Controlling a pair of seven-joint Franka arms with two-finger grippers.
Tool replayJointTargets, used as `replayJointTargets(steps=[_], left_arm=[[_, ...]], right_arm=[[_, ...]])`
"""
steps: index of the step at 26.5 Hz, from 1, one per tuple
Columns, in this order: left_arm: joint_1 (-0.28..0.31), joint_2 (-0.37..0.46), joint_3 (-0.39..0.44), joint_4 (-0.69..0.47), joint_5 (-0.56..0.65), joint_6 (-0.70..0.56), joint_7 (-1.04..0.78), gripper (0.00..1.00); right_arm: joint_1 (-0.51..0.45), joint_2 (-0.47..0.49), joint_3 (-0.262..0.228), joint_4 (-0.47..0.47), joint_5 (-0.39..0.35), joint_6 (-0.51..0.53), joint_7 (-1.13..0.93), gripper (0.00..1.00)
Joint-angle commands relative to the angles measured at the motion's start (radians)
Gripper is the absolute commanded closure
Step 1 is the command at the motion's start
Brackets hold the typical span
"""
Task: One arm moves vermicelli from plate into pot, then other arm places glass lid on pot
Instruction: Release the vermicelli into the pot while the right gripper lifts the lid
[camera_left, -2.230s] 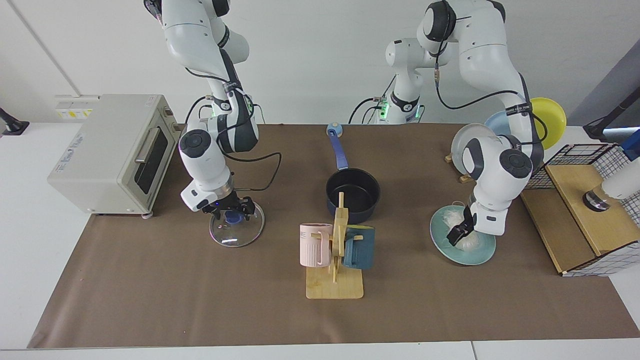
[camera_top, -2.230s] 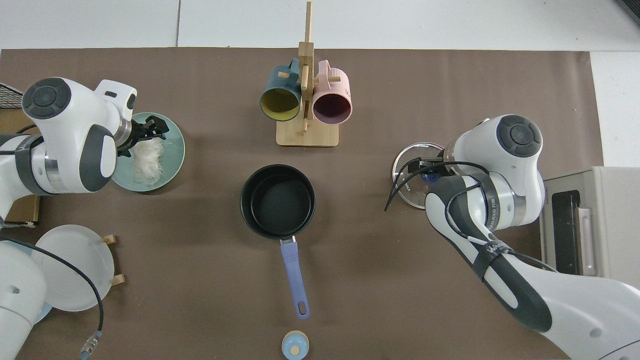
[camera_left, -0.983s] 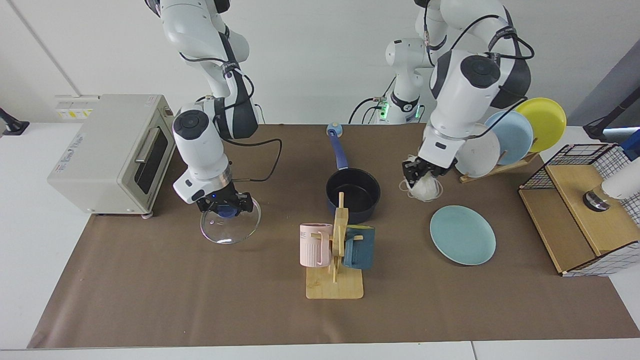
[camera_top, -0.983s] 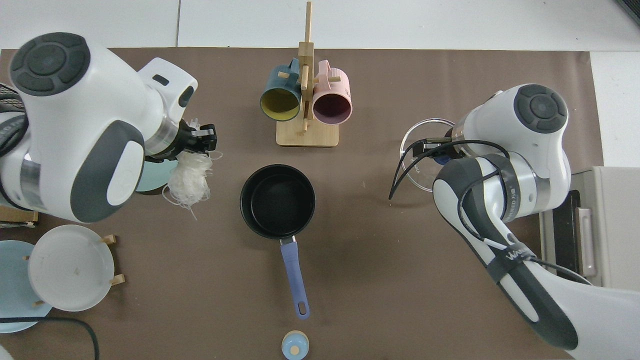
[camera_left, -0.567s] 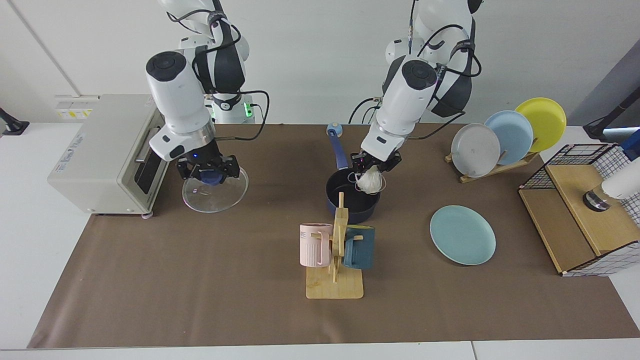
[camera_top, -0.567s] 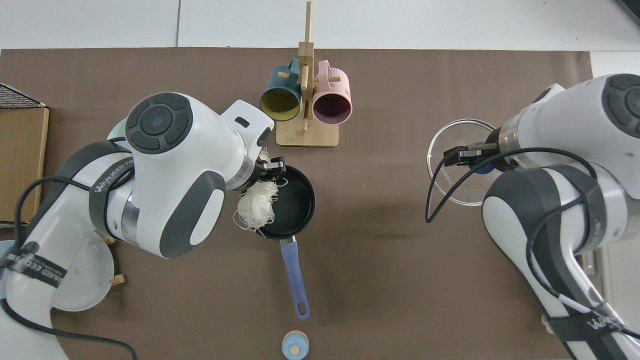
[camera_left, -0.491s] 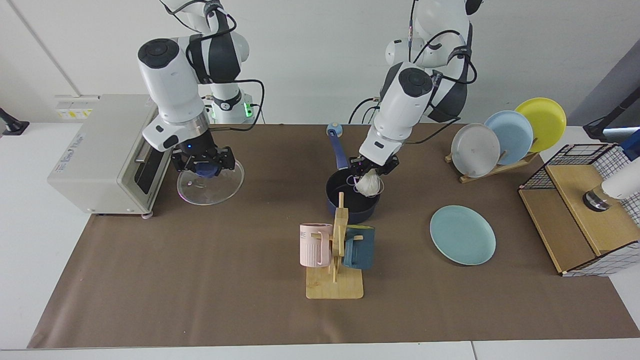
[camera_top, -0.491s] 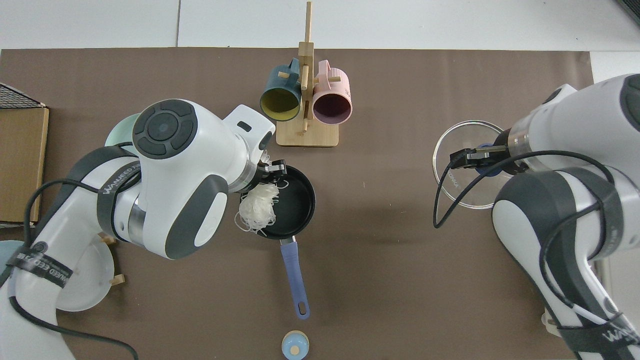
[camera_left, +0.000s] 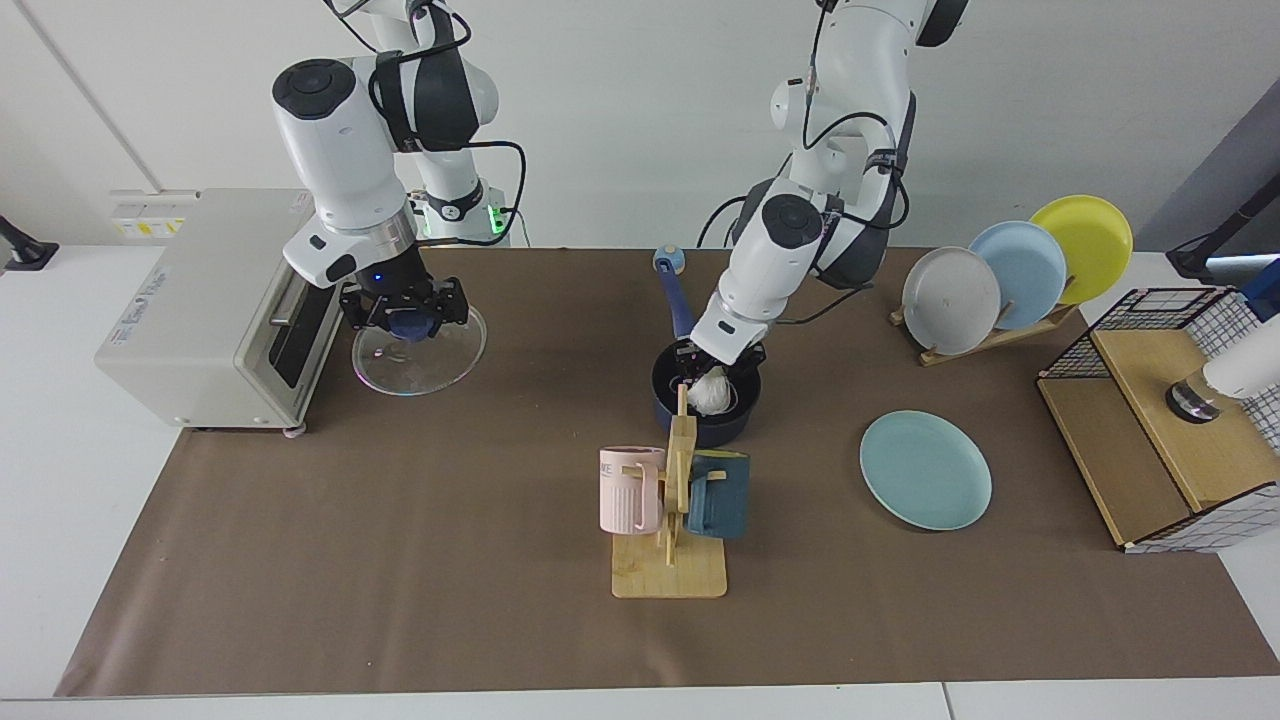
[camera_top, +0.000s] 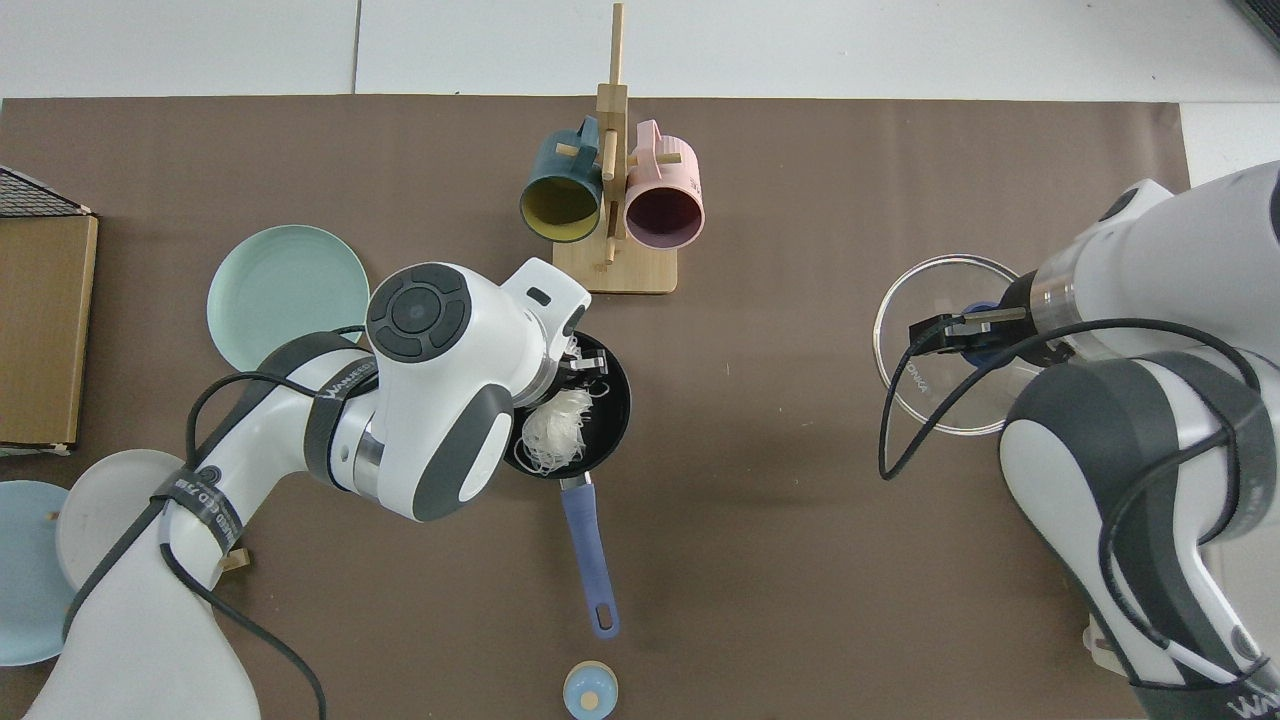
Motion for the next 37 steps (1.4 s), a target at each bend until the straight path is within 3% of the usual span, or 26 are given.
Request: replayJointTargets(steps=[1, 6, 11, 12, 13, 14, 15, 23, 29, 32, 37], left_arm=[[-0.010, 0.013, 0.009, -0.020, -0.006, 0.026, -0.012, 1.00], [-0.009, 0.020, 0.009, -0.035, -0.006, 0.029, 0.004, 1.00], [-0.009, 0.020, 0.010, -0.049, -0.006, 0.029, 0.002, 1.00], [-0.009, 0.020, 0.010, -0.049, -0.006, 0.029, 0.002, 0.91], [-0.007, 0.020, 0.010, -0.049, -0.006, 0.029, -0.001, 0.66], [-0.006, 0.020, 0.010, -0.049, -0.006, 0.029, 0.002, 0.24], [-0.001, 0.020, 0.010, -0.049, -0.006, 0.024, 0.002, 0.00], [0.002, -0.010, 0.051, 0.030, 0.047, -0.009, -0.001, 0.00], [0.002, -0.052, 0.119, 0.170, 0.060, -0.159, 0.004, 0.00], [0.002, -0.067, 0.145, 0.231, 0.079, -0.249, 0.033, 0.00], [0.005, -0.130, 0.173, 0.238, 0.142, -0.321, 0.129, 0.00]], right_arm=[[-0.008, -0.038, 0.010, -0.044, 0.010, -0.005, -0.016, 1.00], [-0.004, -0.087, 0.036, -0.120, 0.010, 0.005, 0.014, 1.00], [-0.004, -0.127, 0.097, -0.165, 0.010, 0.015, 0.099, 1.00], [-0.004, -0.133, 0.111, -0.171, 0.010, 0.015, 0.119, 1.00], [-0.004, -0.138, 0.125, -0.177, 0.010, 0.015, 0.139, 1.00], [-0.004, -0.141, 0.140, -0.182, 0.010, 0.015, 0.159, 1.00], [-0.004, -0.146, 0.154, -0.187, 0.010, 0.015, 0.176, 1.00], [-0.004, -0.153, 0.205, -0.196, 0.010, 0.016, 0.250, 1.00], [-0.001, -0.147, 0.237, -0.197, 0.010, 0.024, 0.313, 1.00], [-0.001, -0.146, 0.249, -0.223, 0.010, 0.077, 0.330, 1.00], [-0.001, -0.117, 0.320, -0.237, 0.009, 0.154, 0.463, 1.00]])
